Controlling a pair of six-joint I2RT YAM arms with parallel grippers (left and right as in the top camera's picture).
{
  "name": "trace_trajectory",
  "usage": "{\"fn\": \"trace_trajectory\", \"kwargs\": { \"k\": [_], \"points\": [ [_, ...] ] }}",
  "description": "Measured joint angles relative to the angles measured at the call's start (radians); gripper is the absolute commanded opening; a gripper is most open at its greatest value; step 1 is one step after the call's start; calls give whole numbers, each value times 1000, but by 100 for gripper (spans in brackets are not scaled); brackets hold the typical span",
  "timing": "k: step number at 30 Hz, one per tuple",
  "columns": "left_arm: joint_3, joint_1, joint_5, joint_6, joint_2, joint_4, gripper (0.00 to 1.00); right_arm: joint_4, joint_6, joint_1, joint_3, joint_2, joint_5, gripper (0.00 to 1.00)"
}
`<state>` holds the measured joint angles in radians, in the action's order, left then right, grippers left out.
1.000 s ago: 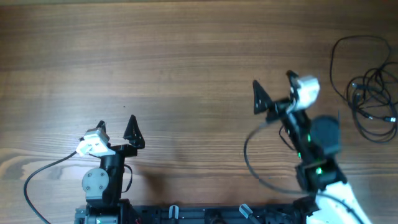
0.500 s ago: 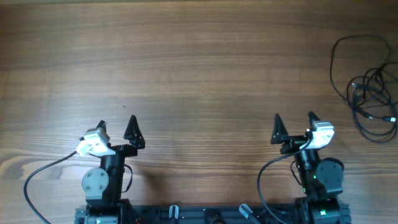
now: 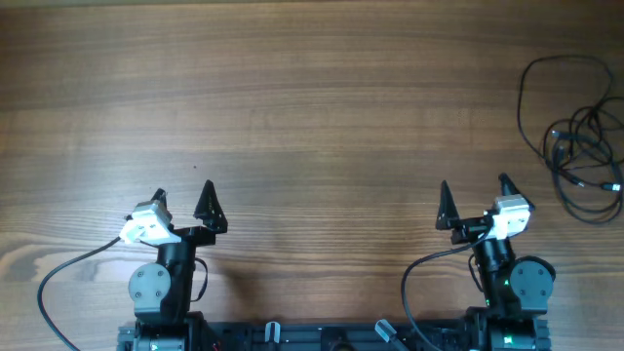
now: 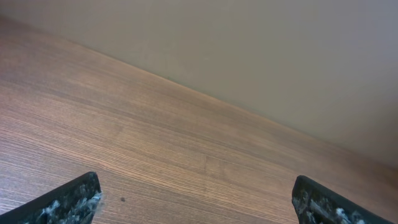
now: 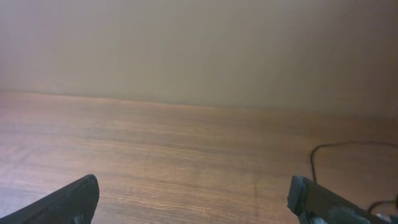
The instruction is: Untangle cables
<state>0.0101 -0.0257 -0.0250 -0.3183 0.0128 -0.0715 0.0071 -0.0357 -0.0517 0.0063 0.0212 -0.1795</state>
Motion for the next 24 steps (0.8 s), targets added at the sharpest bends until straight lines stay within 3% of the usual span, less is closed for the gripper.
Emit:
{"fn": "trace_trajectory", "kwargs": {
  "k": [24],
  "points": [
    [0,0,0,0,0,0,100,0,-23,-34,0,0,-4,100]
  ]
}}
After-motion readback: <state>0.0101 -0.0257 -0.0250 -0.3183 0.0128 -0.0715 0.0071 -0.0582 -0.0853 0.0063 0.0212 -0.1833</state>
